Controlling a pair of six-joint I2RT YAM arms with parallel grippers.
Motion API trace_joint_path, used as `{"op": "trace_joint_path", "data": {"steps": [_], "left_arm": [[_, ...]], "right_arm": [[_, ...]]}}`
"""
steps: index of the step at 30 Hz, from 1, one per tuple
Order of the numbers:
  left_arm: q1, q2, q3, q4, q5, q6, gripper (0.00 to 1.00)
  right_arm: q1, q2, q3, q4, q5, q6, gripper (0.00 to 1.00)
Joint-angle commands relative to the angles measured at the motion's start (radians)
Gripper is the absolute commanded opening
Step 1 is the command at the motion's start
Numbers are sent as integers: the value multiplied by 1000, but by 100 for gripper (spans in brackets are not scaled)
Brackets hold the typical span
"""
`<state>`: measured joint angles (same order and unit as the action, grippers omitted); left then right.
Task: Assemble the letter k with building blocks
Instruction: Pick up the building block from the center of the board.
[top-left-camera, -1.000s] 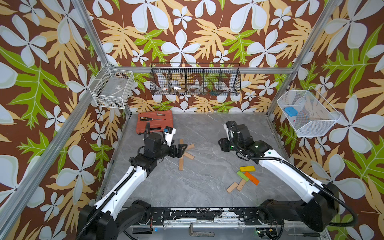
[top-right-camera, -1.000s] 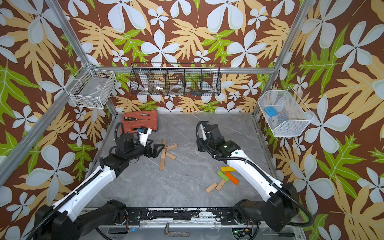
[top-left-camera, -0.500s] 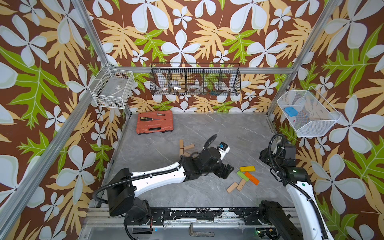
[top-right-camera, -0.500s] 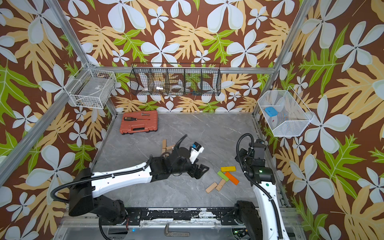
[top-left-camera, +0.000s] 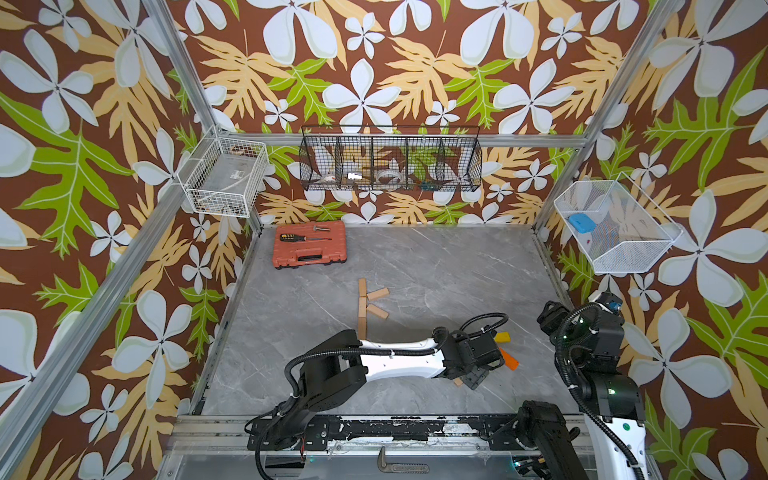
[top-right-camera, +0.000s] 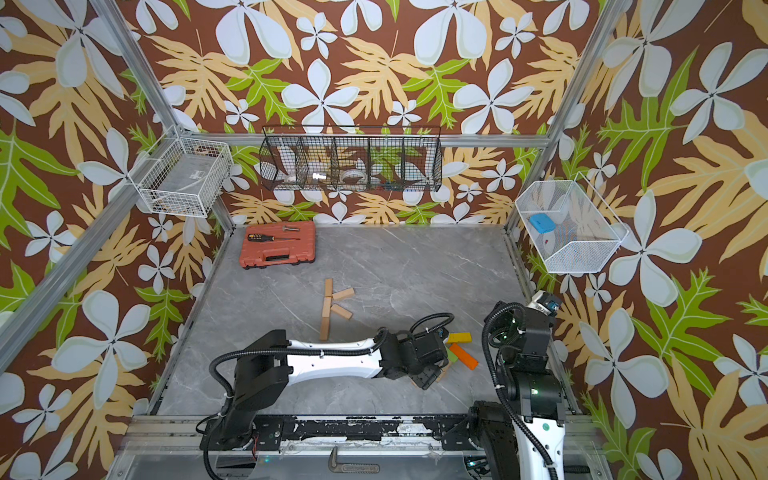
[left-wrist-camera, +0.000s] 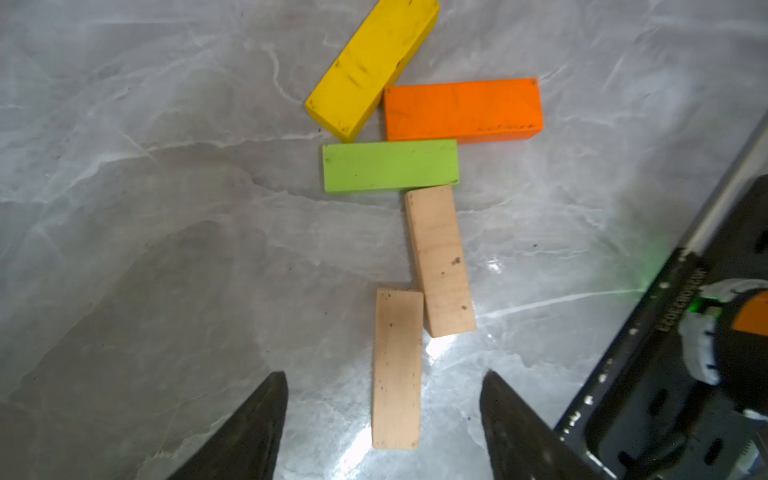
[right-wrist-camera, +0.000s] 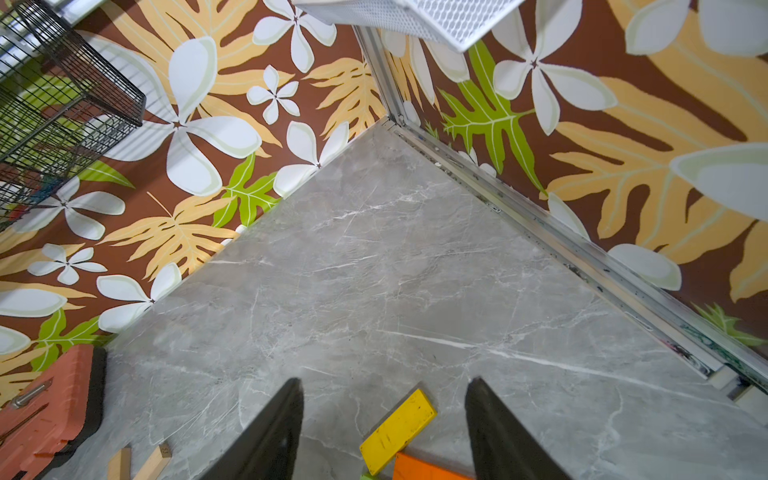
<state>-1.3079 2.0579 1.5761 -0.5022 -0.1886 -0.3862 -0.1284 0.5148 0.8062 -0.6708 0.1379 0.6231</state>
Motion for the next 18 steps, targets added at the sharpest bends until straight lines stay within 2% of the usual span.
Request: {"op": "trace_joint_path", "data": {"steps": [1,7,18], "left_arm": [[1,46,33,-69,45,31,75],[2,125,90,-93,61,24,68],[21,165,117,-110,71,-45,37]], "right_arm": [[0,0,-5,20,11,-20,64],[1,16,-18,42,-21,-34,64],[0,13,-47,89,-41,-29,64]]}}
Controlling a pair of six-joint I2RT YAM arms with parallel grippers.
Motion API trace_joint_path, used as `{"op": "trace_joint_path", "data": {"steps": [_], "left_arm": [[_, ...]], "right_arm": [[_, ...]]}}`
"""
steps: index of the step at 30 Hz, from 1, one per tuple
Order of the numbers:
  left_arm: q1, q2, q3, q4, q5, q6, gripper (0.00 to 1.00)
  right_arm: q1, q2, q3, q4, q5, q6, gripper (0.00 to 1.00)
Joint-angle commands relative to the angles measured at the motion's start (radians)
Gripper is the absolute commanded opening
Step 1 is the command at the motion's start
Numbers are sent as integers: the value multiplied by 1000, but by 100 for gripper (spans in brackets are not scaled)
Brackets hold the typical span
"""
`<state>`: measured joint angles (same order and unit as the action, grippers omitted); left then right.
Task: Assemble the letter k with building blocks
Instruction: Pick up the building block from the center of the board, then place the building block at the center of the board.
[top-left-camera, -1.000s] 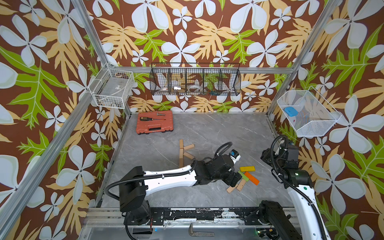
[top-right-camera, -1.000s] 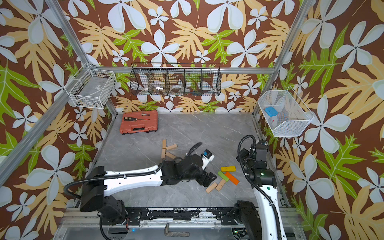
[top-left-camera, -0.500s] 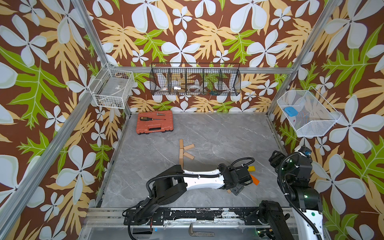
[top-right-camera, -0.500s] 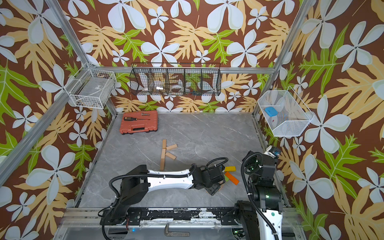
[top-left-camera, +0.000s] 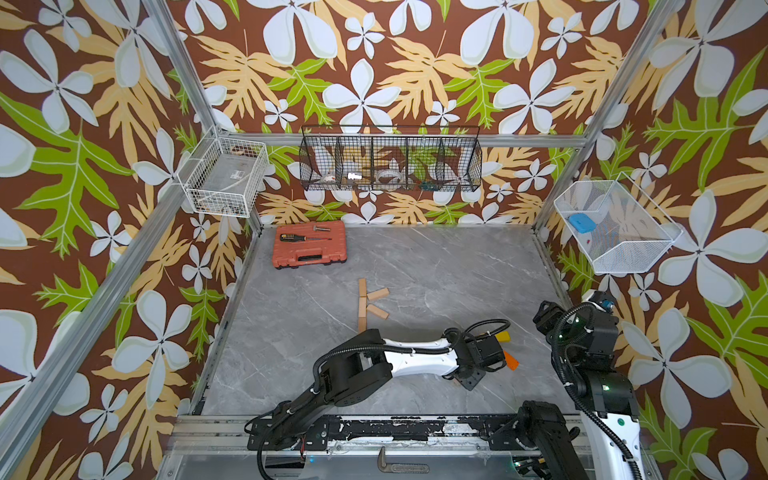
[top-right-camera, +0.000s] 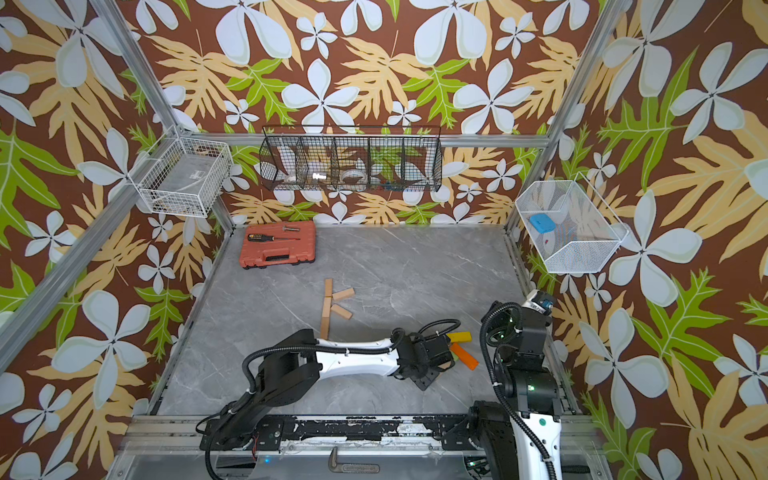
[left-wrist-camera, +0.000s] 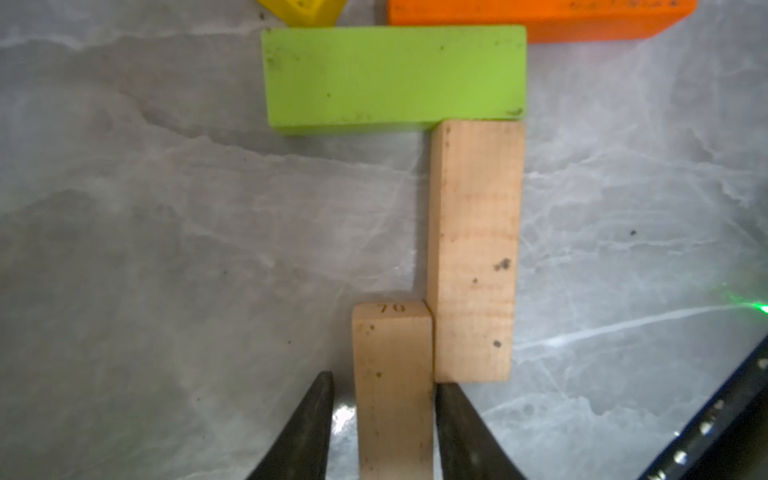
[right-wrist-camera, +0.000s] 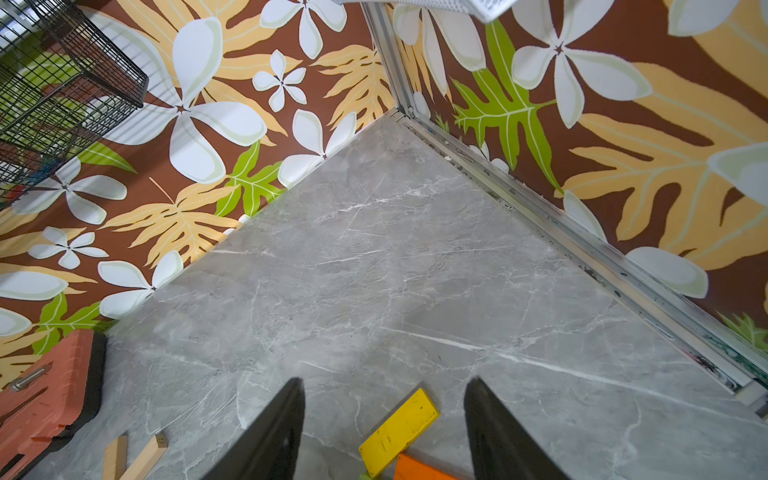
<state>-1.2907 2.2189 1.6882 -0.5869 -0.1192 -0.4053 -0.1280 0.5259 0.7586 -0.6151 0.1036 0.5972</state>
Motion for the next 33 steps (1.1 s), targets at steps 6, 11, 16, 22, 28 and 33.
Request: {"op": "trace_joint_path", "data": {"steps": [6,11,16,22,28,33], "left_arm": [[15,13,10,-48,-30,-57,21],[45,-36,-3,-44,-117,-133,10],[140,-113,-12,-3,-209,-275,1],[314,-63,124,-38,-281,-391,0],[463,48,269,-70,-257,-419,0],[519,146,388,-130,-226,-447,0]], "right_arm": [[0,9,-1,43,-21,5,63],[0,19,14,17,-1,41,64],[1,61,60,-32,9,90,65],[0,103,61,-4,-134,134,66],[1,153,79,-31,-191,122,67],[1,158,62,-16,-202,128,67]]}}
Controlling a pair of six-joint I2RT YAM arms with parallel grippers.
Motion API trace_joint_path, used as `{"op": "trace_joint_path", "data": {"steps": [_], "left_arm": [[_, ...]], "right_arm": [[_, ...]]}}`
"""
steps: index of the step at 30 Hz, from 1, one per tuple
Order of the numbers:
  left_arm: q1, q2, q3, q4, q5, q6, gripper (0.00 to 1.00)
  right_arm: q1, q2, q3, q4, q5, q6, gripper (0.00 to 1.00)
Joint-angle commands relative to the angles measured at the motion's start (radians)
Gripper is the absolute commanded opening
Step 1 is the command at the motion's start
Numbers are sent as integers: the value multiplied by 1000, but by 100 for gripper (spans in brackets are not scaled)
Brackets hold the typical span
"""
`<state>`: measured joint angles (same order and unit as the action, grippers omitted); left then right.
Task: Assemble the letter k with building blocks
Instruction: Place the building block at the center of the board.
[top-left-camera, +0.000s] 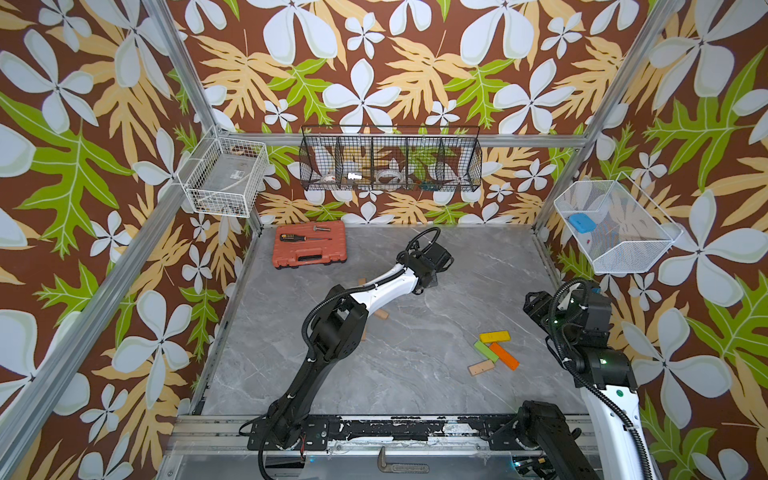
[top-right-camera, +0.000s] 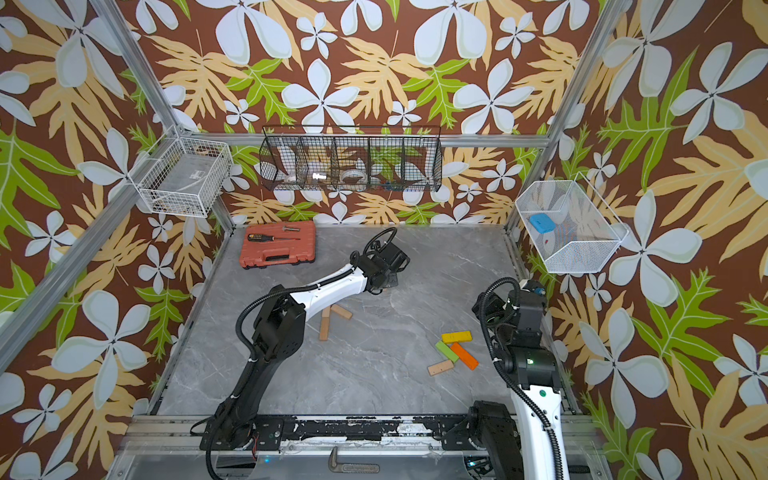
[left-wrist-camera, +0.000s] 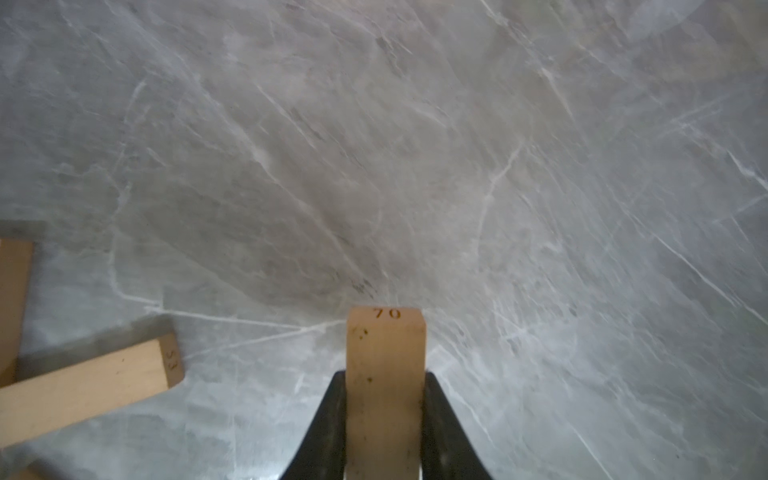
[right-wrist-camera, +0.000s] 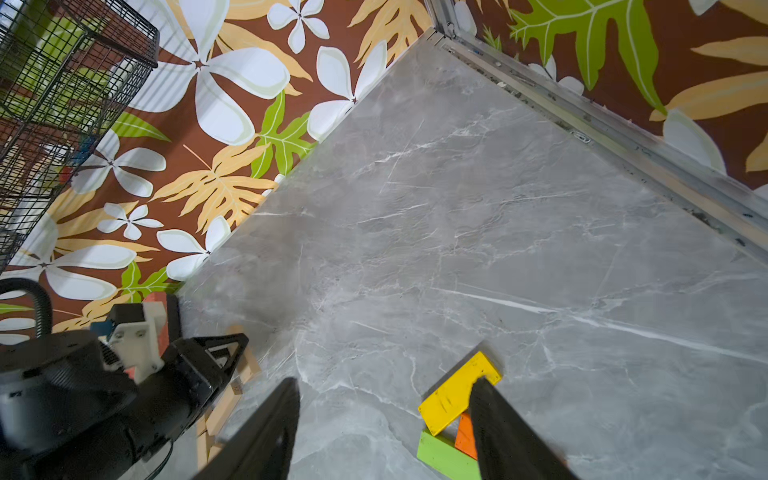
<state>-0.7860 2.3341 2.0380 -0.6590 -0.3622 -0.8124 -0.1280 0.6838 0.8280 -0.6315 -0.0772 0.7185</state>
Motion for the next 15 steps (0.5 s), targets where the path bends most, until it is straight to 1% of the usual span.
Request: {"op": "trace_joint_path", "data": {"steps": [1,3,5,9,15], "left_arm": [[20,49,56,-66,20,-40,0],[29,85,89,-76,38,-31,0],[34,123,125,-80,69,11,2],[42,182,189,-130,45,58,3],[57,205,195,-152,69,132,5]], "right_arm": [[0,-3,-12,4,-21,10,67],[1,-5,-18,6,-20,13,67],[0,-6,-21,6,-18,12,68],[0,-5,-21,6,-15,10,68],[0,2,-20,9,-13,12,69]]}}
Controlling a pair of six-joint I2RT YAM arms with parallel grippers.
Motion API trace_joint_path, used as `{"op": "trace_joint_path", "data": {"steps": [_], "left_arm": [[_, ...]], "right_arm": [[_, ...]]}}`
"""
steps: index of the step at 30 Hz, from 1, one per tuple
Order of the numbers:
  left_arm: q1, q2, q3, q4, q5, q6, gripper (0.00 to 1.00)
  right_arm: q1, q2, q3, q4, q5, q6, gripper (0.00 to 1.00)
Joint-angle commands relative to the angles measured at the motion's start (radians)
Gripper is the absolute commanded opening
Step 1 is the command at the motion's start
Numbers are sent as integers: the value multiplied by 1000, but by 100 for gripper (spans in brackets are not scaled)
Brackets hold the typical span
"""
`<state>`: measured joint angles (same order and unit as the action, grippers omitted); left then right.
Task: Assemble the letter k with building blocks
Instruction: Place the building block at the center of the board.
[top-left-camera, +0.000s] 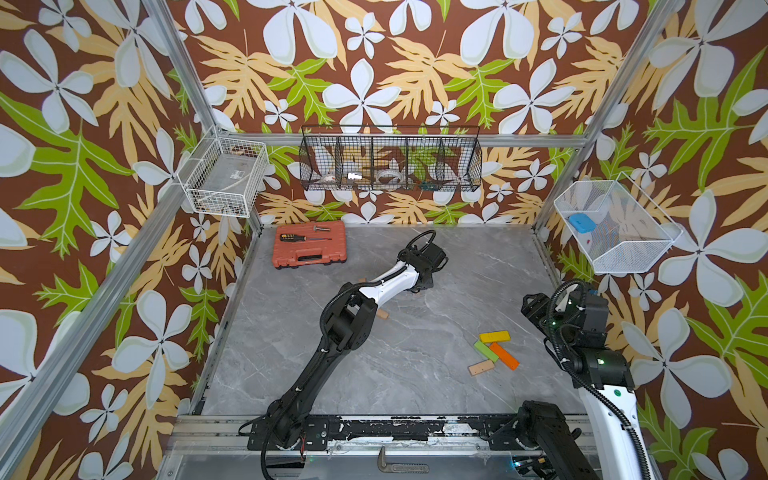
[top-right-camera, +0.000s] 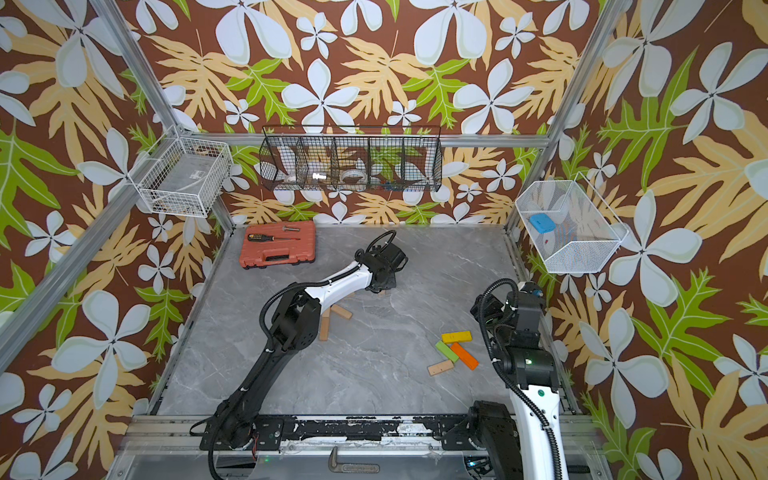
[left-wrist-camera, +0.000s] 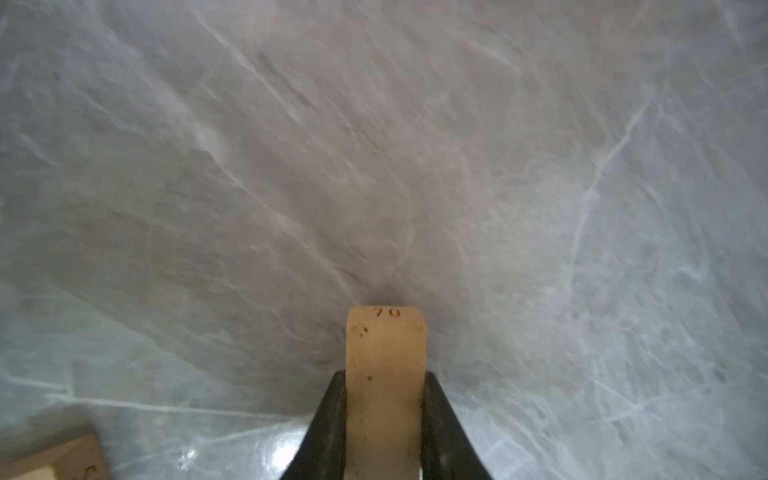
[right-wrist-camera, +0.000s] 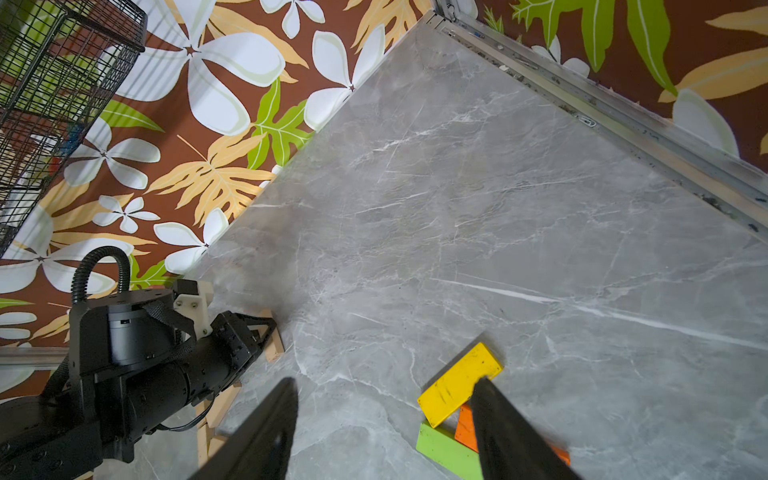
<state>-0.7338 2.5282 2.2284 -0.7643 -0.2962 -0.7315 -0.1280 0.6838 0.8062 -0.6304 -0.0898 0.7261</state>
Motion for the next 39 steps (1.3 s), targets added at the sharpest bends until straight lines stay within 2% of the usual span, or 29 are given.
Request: {"op": "trace_joint_path", "data": {"steps": [1,14,18,29,34,39], "left_arm": [[5,14,7,-52,1,56,5],[10,52,16,-67,25,86,19],[10,47,16,-64,31,75,32],[10,22,17,-53,39,51,45],[10,-27,19,-34,49,51,55],[10,-153,15,-3,55,67,65]], "right_arm": [[0,3,2,8,1,4,69],[1,-1,7,6,1,15,70],[1,-1,7,6,-2,18,70],[1,-10,15,0,0,18,71],[1,-7,7,0,-6,13,72],[0,-6,4,2,-17,-1,72]]}}
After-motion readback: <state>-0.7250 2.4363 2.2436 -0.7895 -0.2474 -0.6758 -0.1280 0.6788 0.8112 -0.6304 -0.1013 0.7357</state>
